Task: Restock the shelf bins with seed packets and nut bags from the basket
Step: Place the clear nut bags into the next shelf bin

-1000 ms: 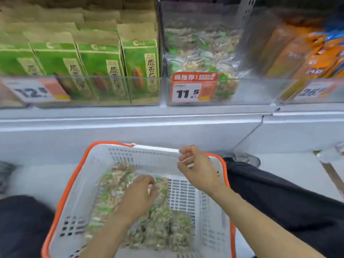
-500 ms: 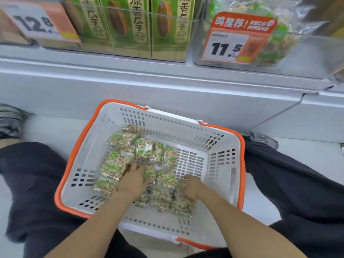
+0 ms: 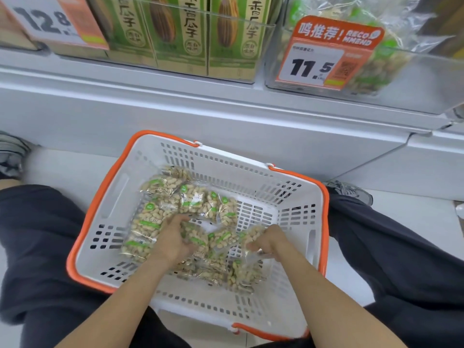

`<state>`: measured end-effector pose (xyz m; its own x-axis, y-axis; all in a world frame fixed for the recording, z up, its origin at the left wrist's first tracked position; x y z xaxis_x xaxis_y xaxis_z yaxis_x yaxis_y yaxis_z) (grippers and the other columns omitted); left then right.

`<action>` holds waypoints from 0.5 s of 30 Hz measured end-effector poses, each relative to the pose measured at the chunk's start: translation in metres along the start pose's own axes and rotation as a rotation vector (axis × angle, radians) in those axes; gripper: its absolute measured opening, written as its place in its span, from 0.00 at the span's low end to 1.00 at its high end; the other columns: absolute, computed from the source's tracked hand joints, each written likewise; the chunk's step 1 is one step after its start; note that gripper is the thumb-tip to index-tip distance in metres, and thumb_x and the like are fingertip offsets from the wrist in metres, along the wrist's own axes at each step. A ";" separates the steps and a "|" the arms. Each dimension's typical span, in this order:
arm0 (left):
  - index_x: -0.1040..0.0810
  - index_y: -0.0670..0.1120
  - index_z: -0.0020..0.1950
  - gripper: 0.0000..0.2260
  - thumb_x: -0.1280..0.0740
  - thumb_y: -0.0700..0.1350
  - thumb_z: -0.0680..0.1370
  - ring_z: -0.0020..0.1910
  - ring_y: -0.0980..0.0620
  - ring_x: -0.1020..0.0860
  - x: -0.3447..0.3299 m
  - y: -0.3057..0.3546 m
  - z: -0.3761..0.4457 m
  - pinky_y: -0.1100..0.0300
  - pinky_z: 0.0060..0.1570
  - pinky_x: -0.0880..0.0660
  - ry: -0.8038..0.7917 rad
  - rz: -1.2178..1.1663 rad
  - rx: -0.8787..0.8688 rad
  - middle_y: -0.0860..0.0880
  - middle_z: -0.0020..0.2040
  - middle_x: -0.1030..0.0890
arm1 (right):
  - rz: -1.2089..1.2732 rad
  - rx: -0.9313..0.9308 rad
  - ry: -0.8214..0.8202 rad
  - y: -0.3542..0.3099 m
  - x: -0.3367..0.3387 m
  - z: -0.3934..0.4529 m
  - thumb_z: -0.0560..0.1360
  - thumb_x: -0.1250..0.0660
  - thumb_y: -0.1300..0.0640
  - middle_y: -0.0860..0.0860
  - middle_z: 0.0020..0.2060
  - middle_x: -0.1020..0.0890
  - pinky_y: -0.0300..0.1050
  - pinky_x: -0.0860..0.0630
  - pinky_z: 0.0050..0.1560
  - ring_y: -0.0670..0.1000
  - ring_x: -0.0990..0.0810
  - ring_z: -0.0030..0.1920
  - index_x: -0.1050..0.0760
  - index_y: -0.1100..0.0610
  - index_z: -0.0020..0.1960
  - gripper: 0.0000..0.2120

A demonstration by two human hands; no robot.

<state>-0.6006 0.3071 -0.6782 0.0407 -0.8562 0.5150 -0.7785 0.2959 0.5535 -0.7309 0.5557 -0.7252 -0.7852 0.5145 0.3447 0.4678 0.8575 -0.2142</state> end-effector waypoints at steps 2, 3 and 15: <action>0.33 0.51 0.70 0.36 0.21 0.40 0.67 0.51 0.51 0.23 -0.003 -0.007 -0.002 0.59 0.55 0.23 -0.086 -0.062 0.071 0.49 0.58 0.26 | 0.060 0.060 0.032 -0.012 0.009 -0.007 0.67 0.20 0.65 0.57 0.52 0.19 0.53 0.16 0.50 0.57 0.17 0.50 0.26 0.63 0.54 0.21; 0.33 0.50 0.70 0.35 0.21 0.39 0.67 0.52 0.50 0.23 -0.006 -0.010 -0.004 0.59 0.54 0.23 -0.141 -0.119 0.119 0.49 0.56 0.25 | 0.094 0.094 0.045 -0.018 0.013 -0.010 0.68 0.21 0.66 0.55 0.49 0.20 0.53 0.18 0.53 0.56 0.18 0.51 0.27 0.60 0.52 0.19; 0.25 0.52 0.66 0.26 0.29 0.31 0.72 0.53 0.48 0.21 -0.024 0.009 -0.017 0.44 0.65 0.28 -0.349 -0.778 0.202 0.46 0.56 0.21 | 0.355 0.326 -0.059 -0.074 0.007 -0.053 0.66 0.21 0.65 0.58 0.53 0.17 0.52 0.18 0.47 0.58 0.16 0.50 0.27 0.61 0.60 0.26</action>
<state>-0.5983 0.3373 -0.6741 0.4380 -0.8744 -0.2088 -0.7068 -0.4785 0.5211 -0.7500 0.4961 -0.6587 -0.6262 0.7654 0.1483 0.5666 0.5775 -0.5877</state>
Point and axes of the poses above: each hand's wrist, its own z-axis towards the middle knuckle, its own x-axis out of the back of the hand, y = z × x, the point moved 10 cm from there along z, towards the middle knuckle
